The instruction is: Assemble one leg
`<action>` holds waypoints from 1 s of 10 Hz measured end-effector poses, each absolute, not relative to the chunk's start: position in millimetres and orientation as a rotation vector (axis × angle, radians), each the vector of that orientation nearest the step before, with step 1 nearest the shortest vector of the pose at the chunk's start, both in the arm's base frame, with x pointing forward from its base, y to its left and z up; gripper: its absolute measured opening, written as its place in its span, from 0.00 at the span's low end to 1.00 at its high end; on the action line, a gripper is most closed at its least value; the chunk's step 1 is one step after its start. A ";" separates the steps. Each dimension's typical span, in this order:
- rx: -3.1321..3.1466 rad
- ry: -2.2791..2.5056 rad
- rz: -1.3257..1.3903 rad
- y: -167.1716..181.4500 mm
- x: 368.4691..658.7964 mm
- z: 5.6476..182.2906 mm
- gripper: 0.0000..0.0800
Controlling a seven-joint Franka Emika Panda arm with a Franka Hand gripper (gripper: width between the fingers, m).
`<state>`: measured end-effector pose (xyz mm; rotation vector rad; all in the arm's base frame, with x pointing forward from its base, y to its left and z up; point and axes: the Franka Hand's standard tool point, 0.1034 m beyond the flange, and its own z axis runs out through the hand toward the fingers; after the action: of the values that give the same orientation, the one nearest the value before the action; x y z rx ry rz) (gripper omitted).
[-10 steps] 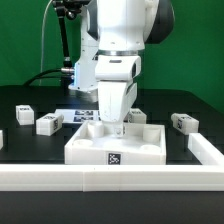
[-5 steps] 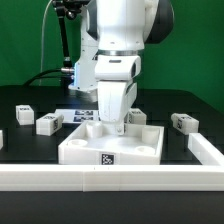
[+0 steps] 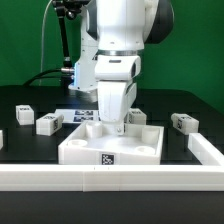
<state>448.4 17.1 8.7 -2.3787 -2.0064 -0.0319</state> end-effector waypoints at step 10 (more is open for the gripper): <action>-2.185 -2.237 -0.040 38.4 462.8 8.0 0.07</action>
Offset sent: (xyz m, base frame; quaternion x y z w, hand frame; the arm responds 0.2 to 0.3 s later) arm 0.0000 0.0000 0.0000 0.0000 0.0000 0.0000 1.0000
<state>462.8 38.4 8.0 -2.1851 -2.2375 -0.0398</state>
